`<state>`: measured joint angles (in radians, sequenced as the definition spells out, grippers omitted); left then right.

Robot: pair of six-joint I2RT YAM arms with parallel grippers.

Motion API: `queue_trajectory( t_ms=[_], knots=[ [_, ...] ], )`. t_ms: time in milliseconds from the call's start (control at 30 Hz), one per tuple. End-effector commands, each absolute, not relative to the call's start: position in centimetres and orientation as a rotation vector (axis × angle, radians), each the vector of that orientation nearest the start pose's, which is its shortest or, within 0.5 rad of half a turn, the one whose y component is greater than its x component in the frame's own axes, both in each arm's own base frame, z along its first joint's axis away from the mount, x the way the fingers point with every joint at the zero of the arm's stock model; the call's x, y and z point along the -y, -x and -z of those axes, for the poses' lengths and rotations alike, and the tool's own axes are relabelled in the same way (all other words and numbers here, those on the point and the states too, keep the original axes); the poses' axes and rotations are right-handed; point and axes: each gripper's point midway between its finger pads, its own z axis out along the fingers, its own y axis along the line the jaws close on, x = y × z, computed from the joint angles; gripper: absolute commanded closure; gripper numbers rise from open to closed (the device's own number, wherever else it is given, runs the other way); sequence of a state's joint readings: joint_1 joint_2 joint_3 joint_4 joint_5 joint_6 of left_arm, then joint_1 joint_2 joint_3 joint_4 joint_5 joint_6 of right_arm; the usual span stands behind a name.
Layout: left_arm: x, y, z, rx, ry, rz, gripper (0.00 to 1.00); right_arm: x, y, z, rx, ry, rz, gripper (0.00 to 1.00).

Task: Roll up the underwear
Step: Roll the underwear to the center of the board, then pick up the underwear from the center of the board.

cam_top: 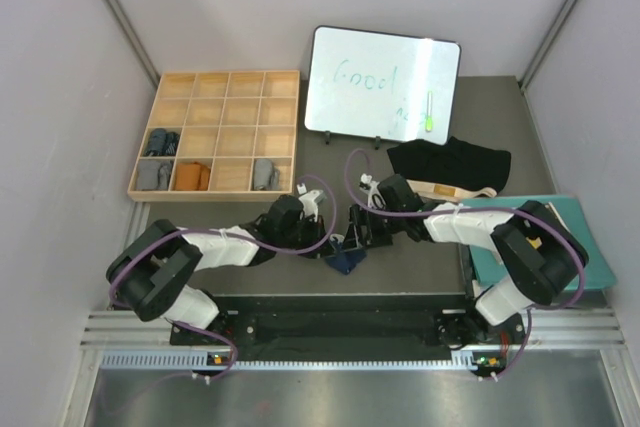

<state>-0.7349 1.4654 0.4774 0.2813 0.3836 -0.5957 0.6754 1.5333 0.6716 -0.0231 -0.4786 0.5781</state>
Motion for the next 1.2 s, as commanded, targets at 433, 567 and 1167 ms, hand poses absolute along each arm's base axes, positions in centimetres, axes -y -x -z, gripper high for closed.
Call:
queue_trajectory(
  t_ms=[433,567,1167],
  knots=[
    [27.5,-17.1,-0.6,-2.607,-0.391,0.979,1.00,-31.7,-17.7,-5.3,-2.562,0.668,-0.875,0.57],
    [27.5,-17.3,-0.7,-2.609,-0.353,0.978,1.00,-32.2,-16.7,-4.1,-2.600,0.728,-0.822,0.66],
    [25.2,-20.5,-6.8,-2.480,-0.216,0.814,0.32,-29.6,-17.2,-2.2,-2.714,0.500,-0.764,1.00]
  ],
)
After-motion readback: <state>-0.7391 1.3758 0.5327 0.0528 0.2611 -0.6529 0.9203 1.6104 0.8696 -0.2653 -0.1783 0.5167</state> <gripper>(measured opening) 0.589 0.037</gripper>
